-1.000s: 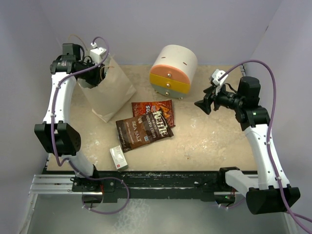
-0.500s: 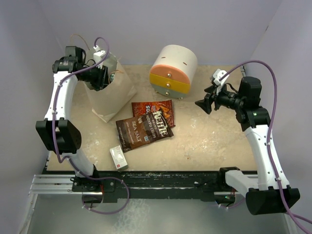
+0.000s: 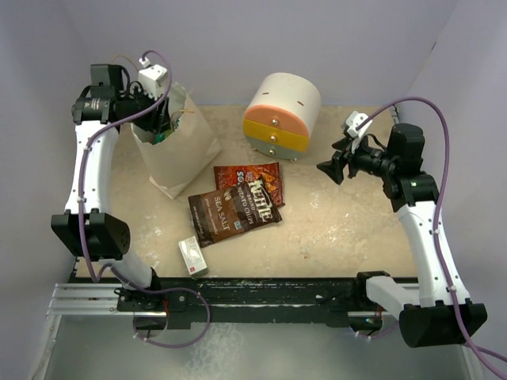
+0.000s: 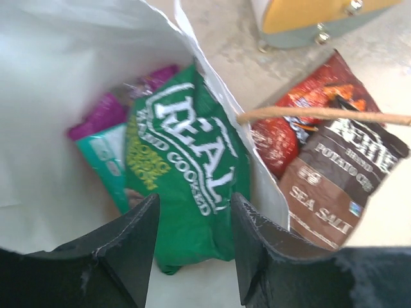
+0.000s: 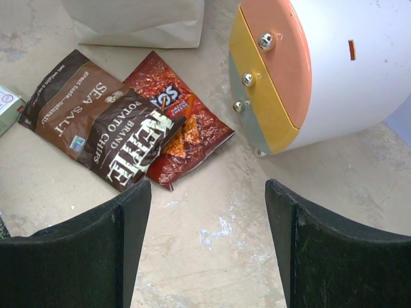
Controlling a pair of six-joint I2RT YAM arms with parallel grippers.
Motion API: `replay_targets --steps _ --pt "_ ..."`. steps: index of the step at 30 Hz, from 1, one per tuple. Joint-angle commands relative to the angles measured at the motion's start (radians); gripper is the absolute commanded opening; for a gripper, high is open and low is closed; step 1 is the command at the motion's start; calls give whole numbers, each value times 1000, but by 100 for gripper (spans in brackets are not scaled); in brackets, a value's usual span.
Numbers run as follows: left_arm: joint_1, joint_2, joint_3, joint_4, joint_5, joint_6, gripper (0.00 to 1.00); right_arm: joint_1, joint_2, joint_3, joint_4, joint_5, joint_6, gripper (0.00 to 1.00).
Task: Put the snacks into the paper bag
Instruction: Place the snack in the paper bag.
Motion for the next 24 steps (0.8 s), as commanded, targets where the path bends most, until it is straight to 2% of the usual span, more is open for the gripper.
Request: replay_targets --steps 1,7,15,24 --pt "-5 -63 62 129 -129 34 53 -2 32 2 48 -23 -13 74" --pt "-5 -102 57 221 -229 68 60 66 145 16 42 -6 -34 73" --pt "-4 -228 -31 378 -336 29 92 254 339 -17 119 77 -6 77" --pt "-6 -320 -115 399 -278 -29 98 400 543 -34 234 199 76 77"
